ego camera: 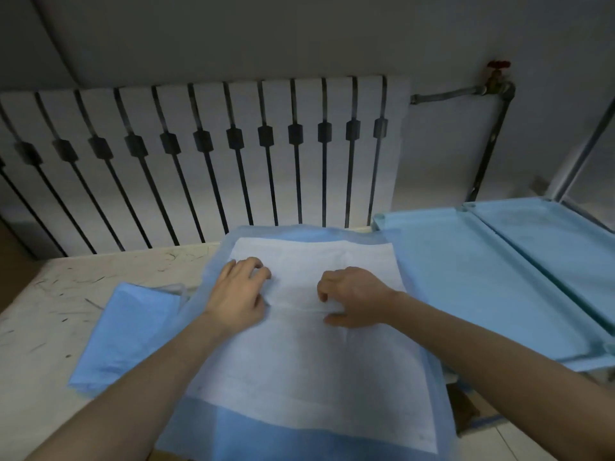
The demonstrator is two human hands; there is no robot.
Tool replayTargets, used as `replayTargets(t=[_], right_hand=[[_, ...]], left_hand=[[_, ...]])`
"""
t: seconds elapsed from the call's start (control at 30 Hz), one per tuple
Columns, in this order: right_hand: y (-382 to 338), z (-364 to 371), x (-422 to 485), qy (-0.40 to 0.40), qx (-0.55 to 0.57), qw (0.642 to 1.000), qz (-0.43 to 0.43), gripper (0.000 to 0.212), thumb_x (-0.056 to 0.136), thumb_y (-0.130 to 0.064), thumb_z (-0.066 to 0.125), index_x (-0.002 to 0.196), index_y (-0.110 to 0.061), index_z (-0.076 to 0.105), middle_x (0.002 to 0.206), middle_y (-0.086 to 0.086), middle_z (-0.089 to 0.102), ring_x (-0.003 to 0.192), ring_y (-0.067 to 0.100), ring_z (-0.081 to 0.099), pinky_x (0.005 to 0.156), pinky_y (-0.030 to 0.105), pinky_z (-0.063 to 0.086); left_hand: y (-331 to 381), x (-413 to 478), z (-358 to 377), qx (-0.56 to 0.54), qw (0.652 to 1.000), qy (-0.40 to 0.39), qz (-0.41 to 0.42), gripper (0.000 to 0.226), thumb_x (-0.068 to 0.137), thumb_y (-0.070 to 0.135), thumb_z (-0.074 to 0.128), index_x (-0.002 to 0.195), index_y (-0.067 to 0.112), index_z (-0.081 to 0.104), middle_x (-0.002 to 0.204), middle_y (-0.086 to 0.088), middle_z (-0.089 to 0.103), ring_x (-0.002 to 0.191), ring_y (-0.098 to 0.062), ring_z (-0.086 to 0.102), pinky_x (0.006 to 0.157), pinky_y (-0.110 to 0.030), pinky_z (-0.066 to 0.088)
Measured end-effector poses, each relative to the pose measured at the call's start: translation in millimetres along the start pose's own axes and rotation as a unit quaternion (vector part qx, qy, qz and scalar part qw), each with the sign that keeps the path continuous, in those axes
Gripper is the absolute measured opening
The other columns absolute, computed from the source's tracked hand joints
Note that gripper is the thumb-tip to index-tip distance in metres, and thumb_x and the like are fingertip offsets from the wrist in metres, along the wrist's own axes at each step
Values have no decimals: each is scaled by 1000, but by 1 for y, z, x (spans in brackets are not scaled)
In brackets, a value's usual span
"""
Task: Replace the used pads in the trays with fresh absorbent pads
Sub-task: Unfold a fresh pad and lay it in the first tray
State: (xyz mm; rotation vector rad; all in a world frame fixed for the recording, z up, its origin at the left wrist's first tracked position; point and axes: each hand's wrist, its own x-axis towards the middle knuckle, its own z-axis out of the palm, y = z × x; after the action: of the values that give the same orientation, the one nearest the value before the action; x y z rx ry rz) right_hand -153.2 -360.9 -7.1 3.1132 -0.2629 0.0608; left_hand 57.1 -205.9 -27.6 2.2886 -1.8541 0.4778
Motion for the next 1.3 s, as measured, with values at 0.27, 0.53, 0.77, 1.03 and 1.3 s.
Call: replayTargets(t=[0.27, 0.53, 0.77, 1.03, 1.3], right_hand=[[-1, 8, 1, -57, -141, 986, 67, 53, 77, -28, 64, 123, -16, 41, 118, 8, 42, 95, 25, 53, 73, 34, 39], [2, -5, 2, 21, 19, 978, 205, 29, 89, -5, 41, 110, -18, 55, 109, 5, 59, 97, 26, 57, 68, 29, 36], [2, -42, -8, 73, 227, 952, 191, 22, 91, -7, 34, 88, -24, 48, 94, 5, 60, 89, 28, 57, 79, 39, 48], [-16, -99, -43, 39, 119, 983, 133, 16, 83, -35, 54, 90, -28, 42, 89, -3, 57, 87, 23, 57, 74, 37, 48], [-28, -134, -75, -11, 155, 978, 140, 24, 73, -33, 38, 75, -18, 56, 84, 7, 61, 80, 24, 56, 74, 36, 47]], left_hand=[[24, 9, -3, 3, 993, -118, -13, 44, 74, 19, 56, 117, 20, 55, 118, 0, 47, 113, -23, 46, 98, -32, 31], [32, 15, -15, 82, 980, -117, -138, 43, 78, 10, 54, 121, 19, 50, 123, -4, 44, 117, -25, 40, 92, -33, 35], [34, 16, -47, 97, 981, -60, -160, 34, 77, 4, 49, 101, 24, 63, 108, 3, 60, 116, -22, 44, 95, -35, 30], [36, 19, -112, -10, 978, 7, -206, 16, 71, 2, 47, 68, 17, 48, 82, -7, 65, 89, -32, 60, 81, -32, 38], [44, -3, -161, -210, 942, -188, -182, 18, 67, 20, 47, 76, 13, 60, 88, -6, 61, 91, -28, 58, 75, -31, 43]])
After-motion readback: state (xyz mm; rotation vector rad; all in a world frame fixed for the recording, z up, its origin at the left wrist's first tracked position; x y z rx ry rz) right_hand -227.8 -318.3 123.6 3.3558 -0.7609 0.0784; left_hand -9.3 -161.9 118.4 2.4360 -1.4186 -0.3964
